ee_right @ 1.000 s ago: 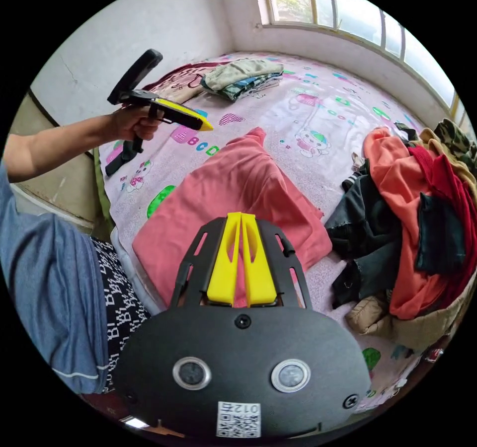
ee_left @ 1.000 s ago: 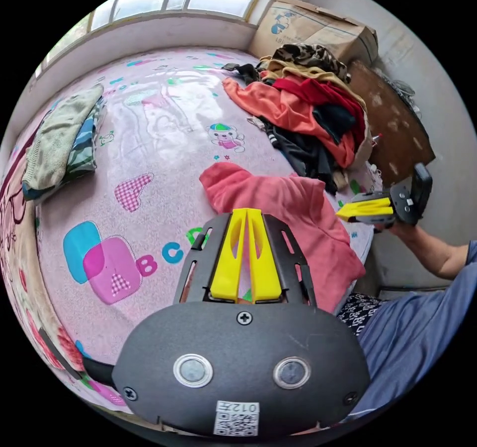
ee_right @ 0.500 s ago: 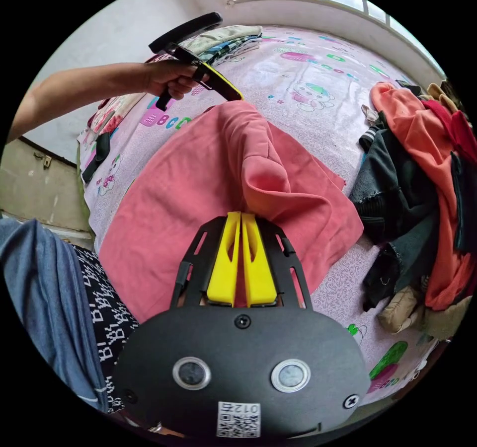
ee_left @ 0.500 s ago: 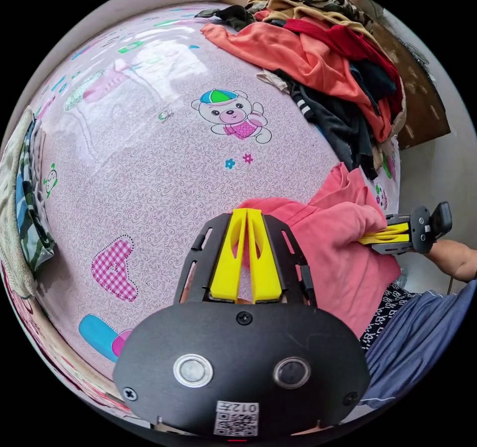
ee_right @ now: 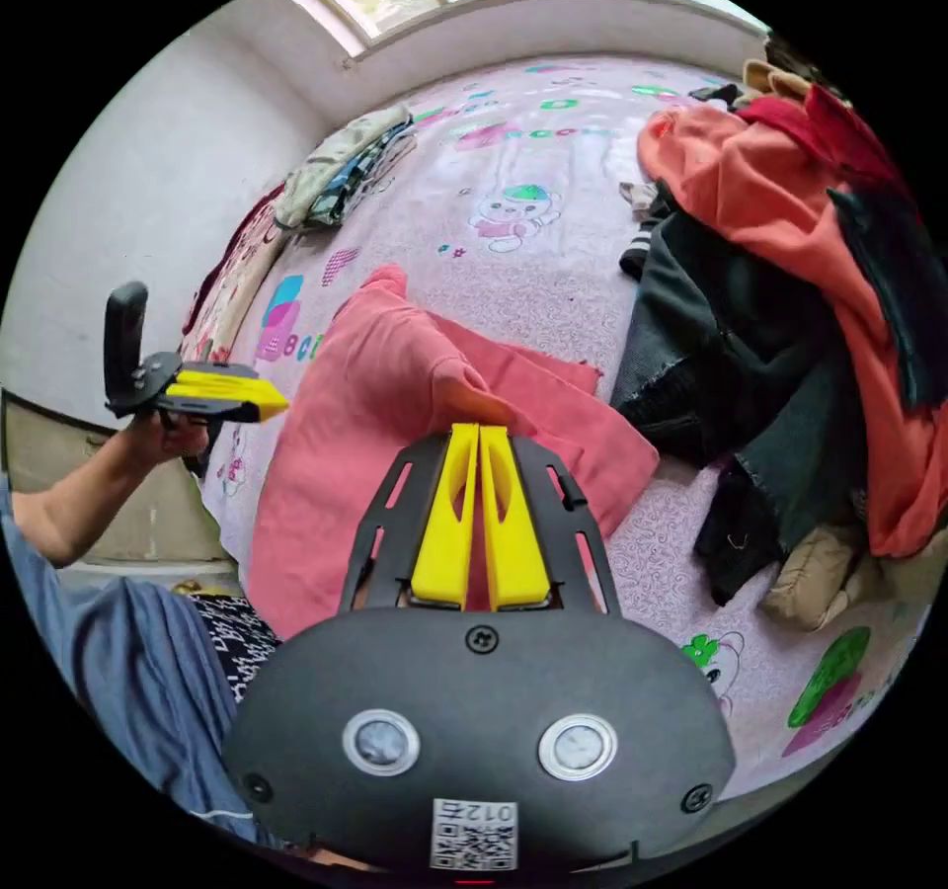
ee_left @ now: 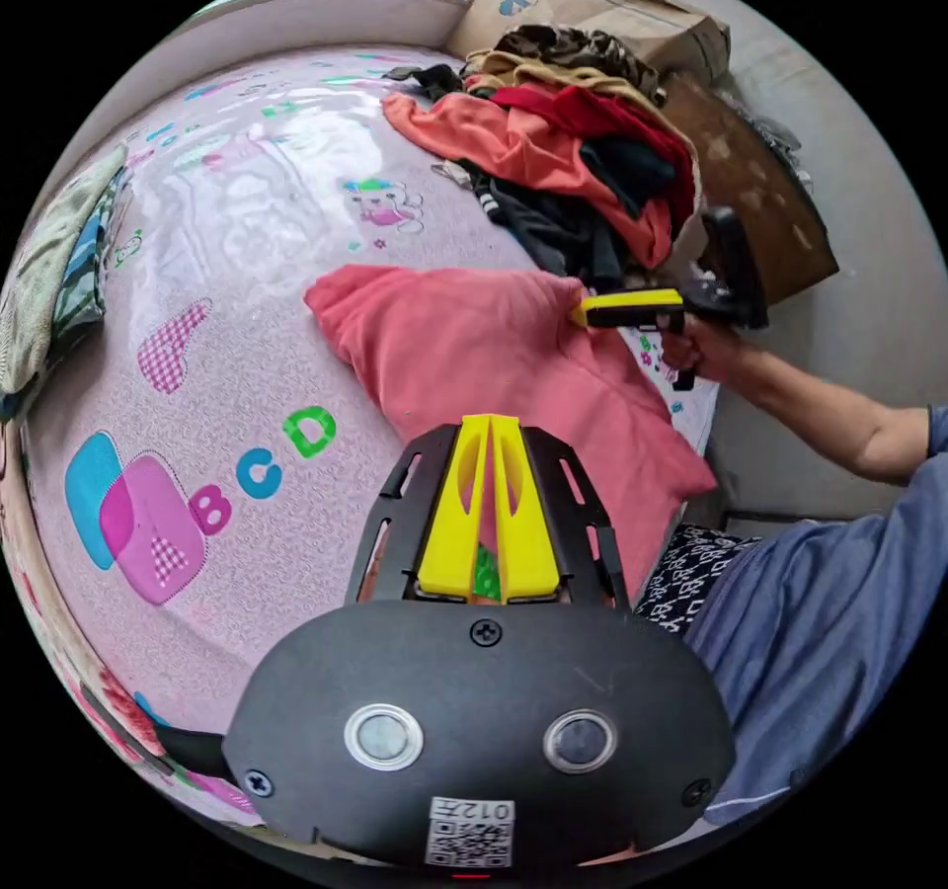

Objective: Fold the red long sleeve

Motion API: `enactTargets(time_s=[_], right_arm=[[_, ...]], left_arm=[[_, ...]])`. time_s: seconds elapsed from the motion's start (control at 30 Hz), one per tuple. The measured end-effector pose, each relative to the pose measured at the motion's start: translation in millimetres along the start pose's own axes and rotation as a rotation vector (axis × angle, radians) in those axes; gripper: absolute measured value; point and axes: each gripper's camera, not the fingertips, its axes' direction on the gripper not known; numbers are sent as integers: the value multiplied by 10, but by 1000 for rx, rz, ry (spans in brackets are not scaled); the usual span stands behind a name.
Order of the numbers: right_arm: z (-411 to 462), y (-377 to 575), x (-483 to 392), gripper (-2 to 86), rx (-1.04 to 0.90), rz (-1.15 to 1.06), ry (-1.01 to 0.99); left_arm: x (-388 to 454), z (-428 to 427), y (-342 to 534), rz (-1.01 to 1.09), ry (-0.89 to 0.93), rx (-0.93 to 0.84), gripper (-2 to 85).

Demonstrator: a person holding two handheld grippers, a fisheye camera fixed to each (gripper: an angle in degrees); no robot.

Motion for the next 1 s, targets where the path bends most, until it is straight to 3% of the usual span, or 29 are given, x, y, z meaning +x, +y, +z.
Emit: enactTargets(time_s=[0.07,0.17,0.3,0.43,0.63,1.0], right_arm=[[-71,28,465,1,20,170,-157],[-397,194,765,6,64,203,-265],[-1011,694,1165,28,146,187,-343],[-1351,1592,1923,102,224,370,-518],[-1175,2324,2564,151,265,511,-683],[-762,1931,2964,172,189,469,-827]], left_arm=[[43,202,116,-58,-53,-16,-2],[-94,186,182,-201,15,24,-2],[-114,-4,326,-210,16,53,-1],[-106,-150,620,-270,128,119,-1],[513,-2,247,-36,148,94,-1],[675,872,-1080,94,30,-211,-1]])
